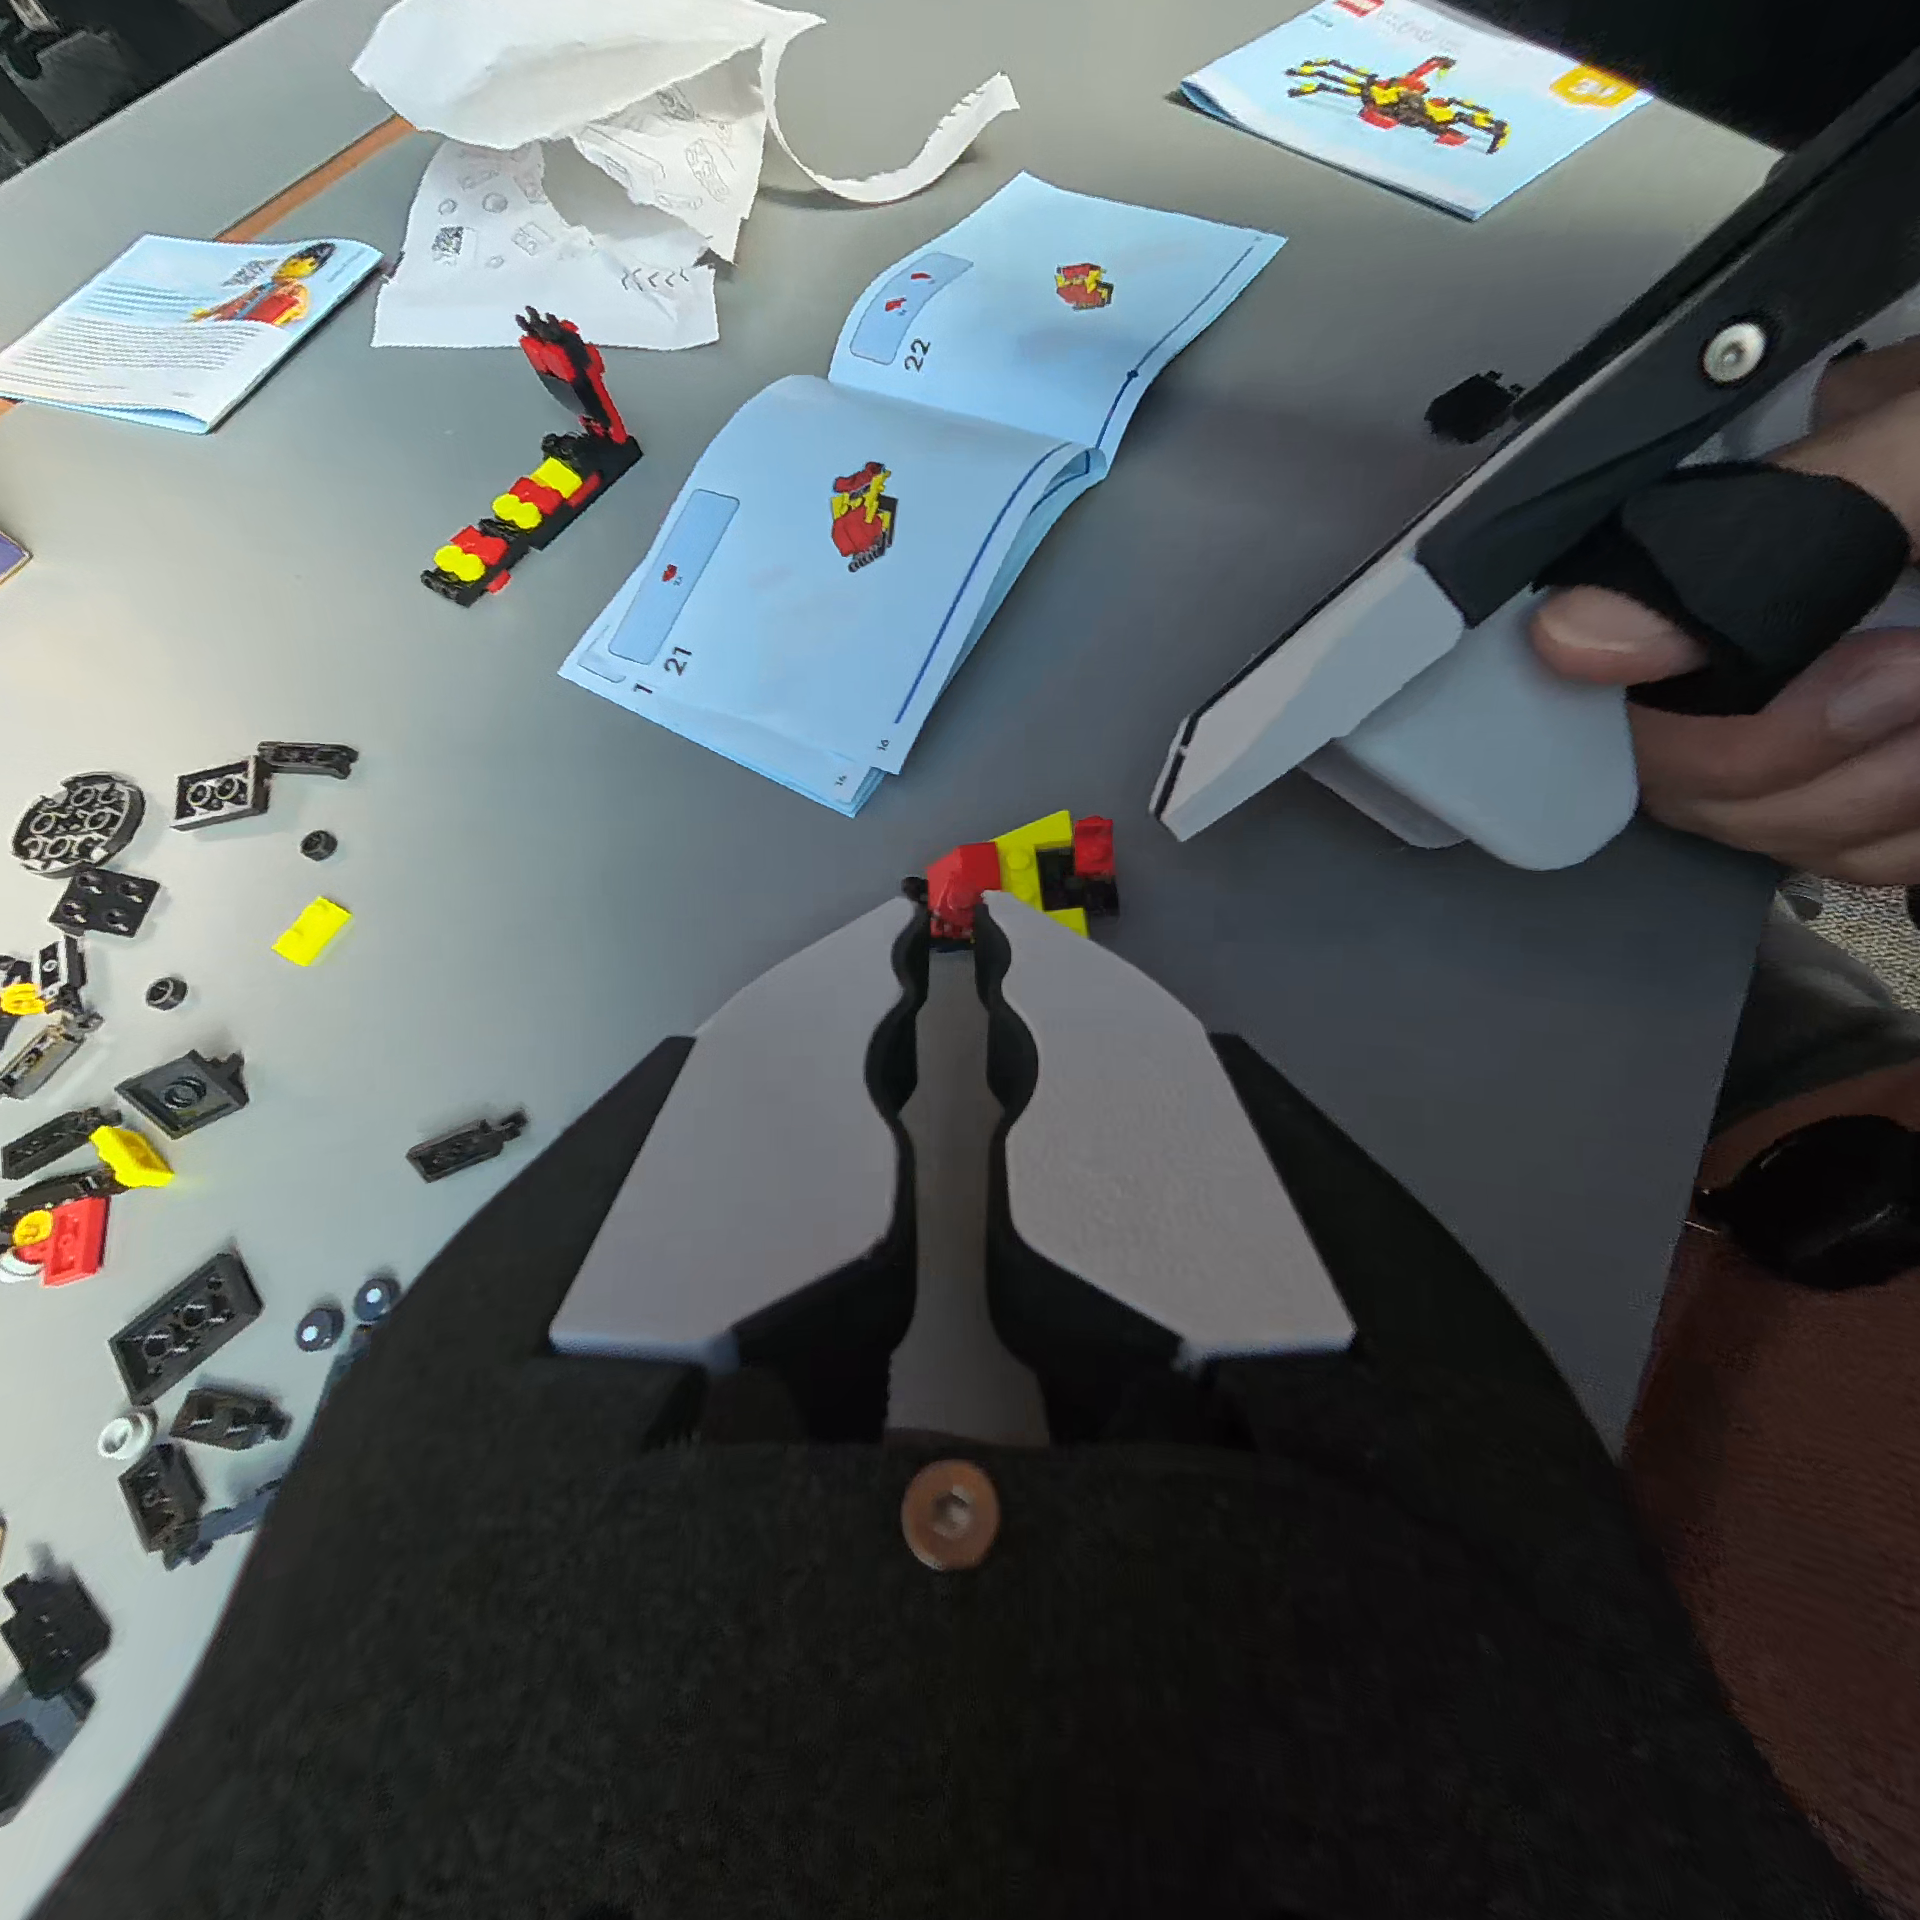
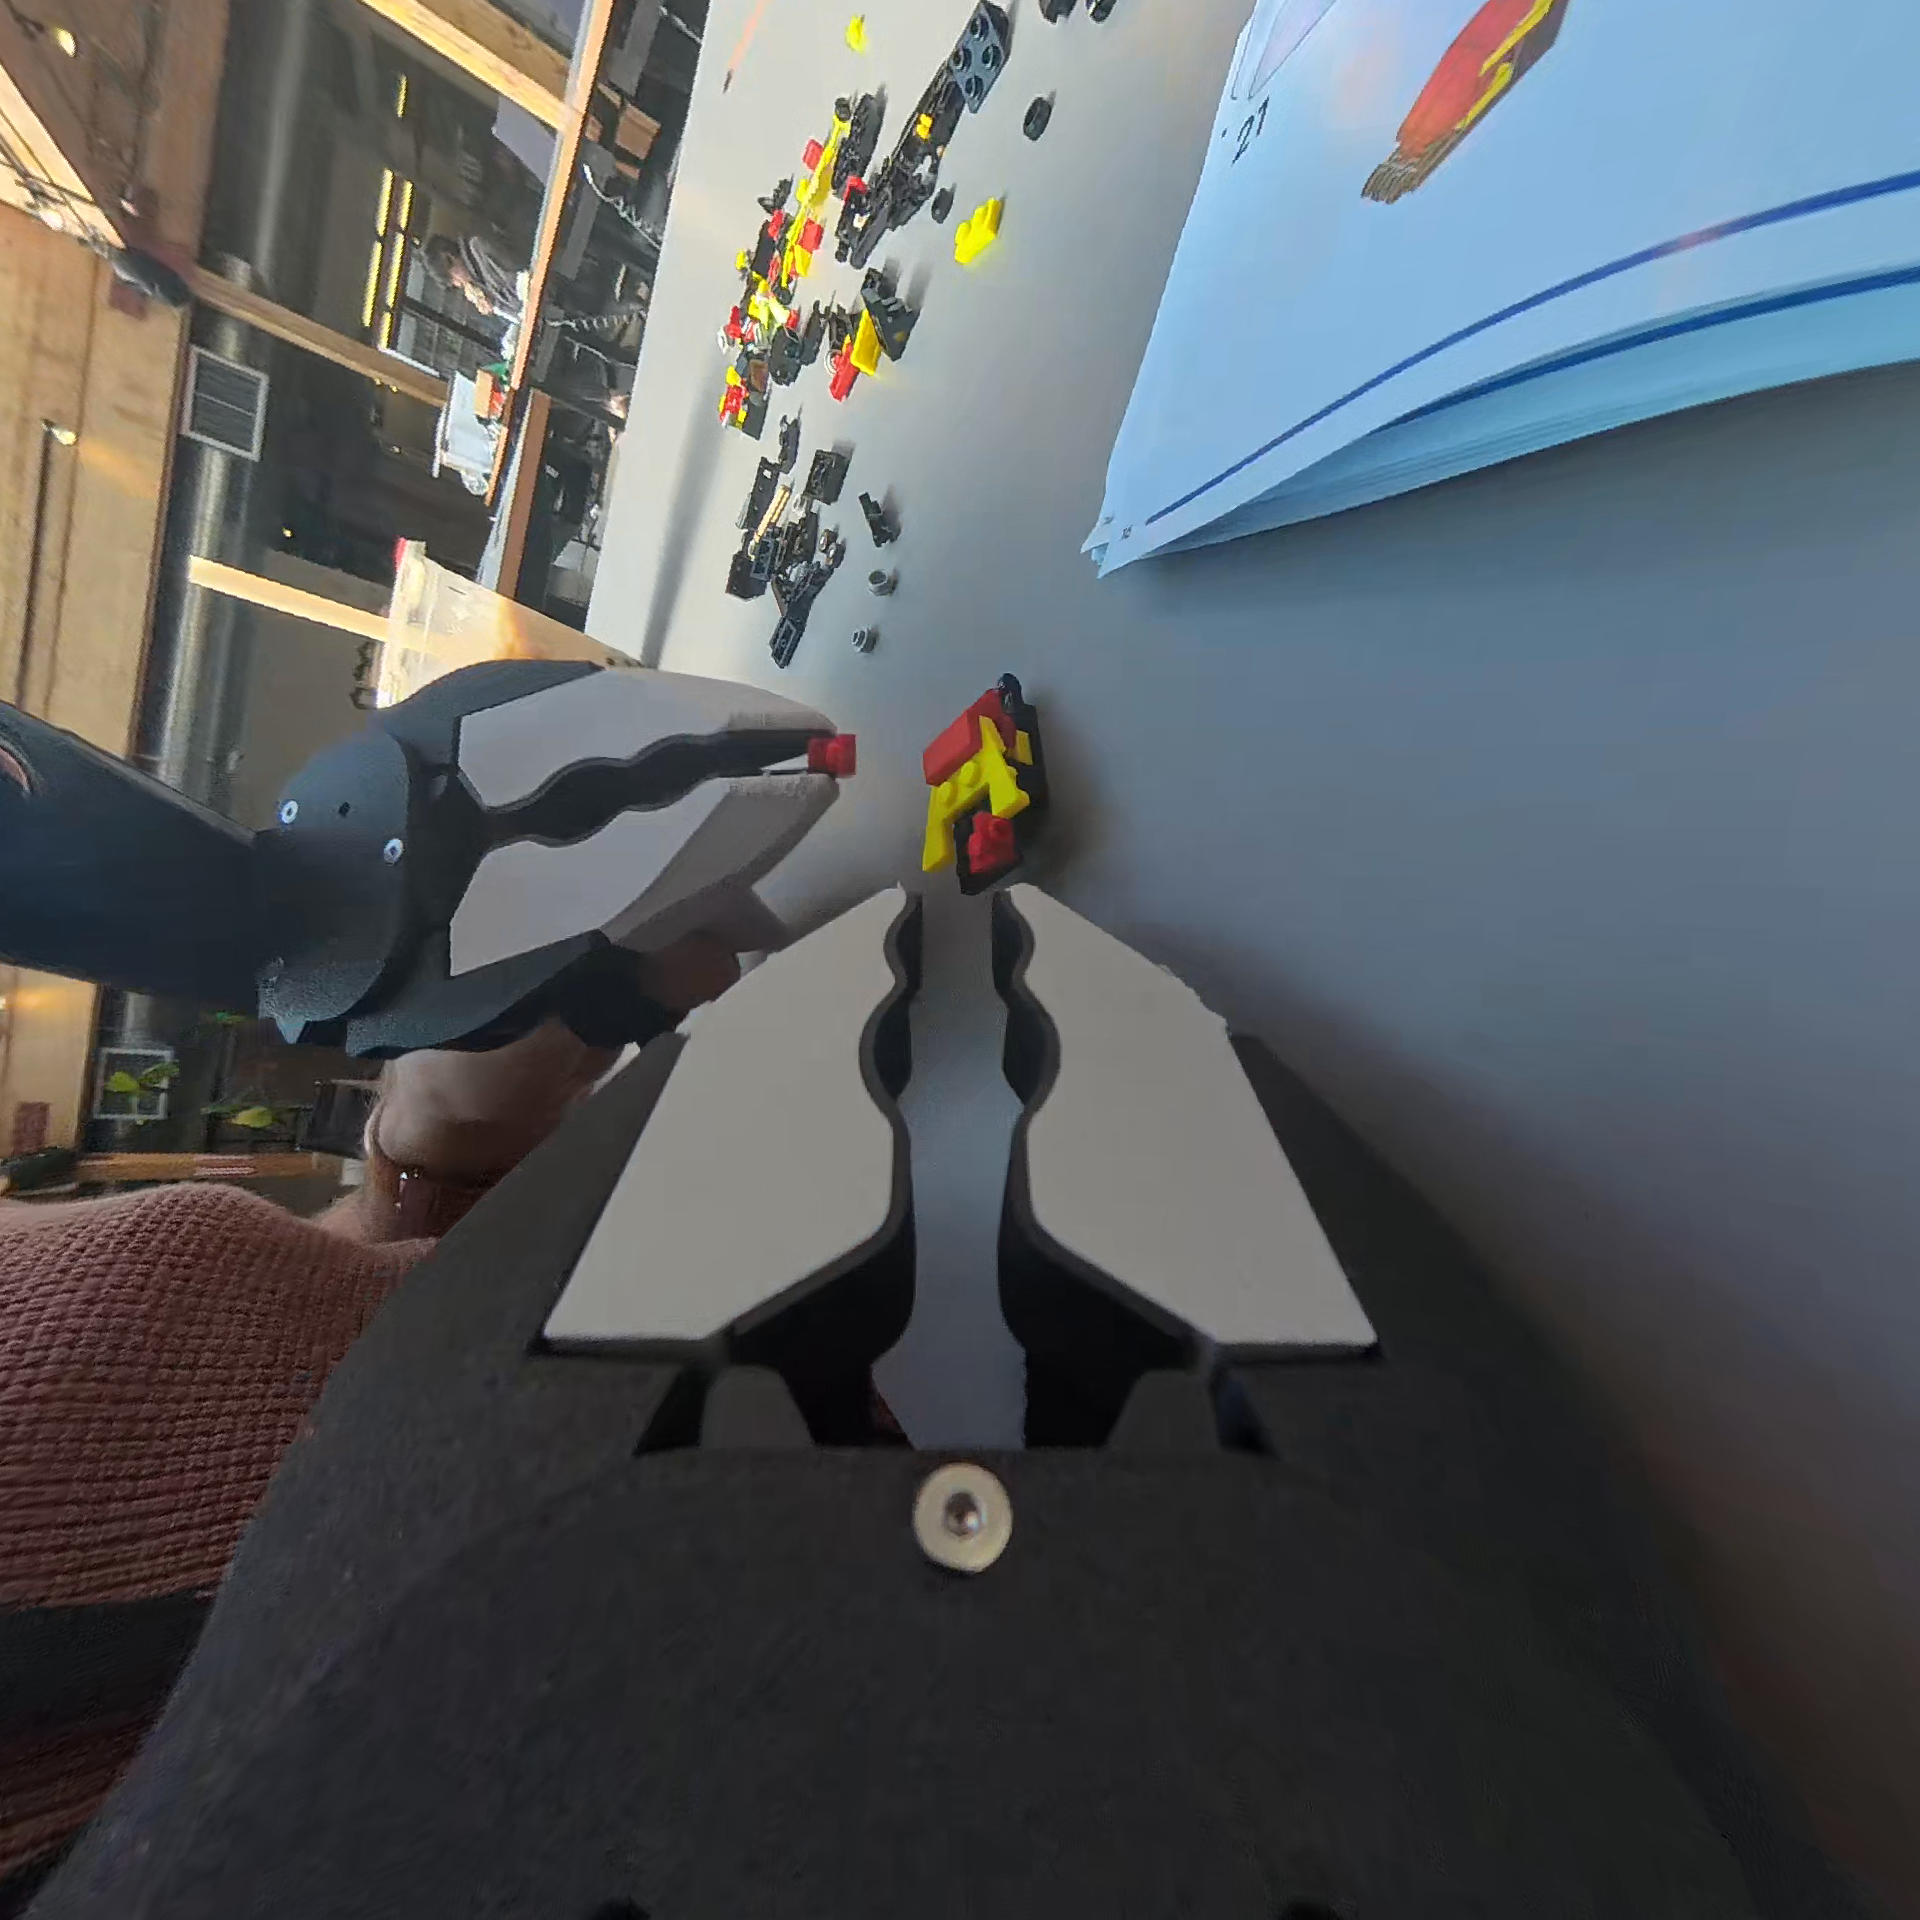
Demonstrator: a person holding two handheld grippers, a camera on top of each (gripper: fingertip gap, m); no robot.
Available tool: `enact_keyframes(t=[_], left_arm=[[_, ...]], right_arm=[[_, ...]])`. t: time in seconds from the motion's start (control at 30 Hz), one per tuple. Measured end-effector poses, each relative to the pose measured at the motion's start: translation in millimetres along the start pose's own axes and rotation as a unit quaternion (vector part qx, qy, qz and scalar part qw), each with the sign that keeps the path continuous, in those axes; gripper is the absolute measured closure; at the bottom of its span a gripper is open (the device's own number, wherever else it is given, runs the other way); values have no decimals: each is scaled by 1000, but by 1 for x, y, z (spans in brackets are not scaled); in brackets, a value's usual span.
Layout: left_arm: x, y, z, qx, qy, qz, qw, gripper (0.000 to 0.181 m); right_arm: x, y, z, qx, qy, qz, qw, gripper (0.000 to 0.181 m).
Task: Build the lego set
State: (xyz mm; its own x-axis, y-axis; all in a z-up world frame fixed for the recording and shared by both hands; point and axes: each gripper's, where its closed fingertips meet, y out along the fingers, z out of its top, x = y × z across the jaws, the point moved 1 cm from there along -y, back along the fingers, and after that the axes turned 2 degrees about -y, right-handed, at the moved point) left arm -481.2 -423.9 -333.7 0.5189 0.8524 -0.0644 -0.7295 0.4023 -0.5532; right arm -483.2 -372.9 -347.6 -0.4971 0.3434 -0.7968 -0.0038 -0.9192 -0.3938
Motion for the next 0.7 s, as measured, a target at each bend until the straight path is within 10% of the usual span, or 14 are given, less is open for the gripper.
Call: enact_keyframes(t=[0.47,0.7], left_arm=[[-14,21,-3,-35,48,-135,989,174],[-11,16,-11,-43,59,-135,988,173]], right_arm=[[9,1,8,0,-59,-92,994,163],[5,11,20,-62,-20,-2,998,158]])
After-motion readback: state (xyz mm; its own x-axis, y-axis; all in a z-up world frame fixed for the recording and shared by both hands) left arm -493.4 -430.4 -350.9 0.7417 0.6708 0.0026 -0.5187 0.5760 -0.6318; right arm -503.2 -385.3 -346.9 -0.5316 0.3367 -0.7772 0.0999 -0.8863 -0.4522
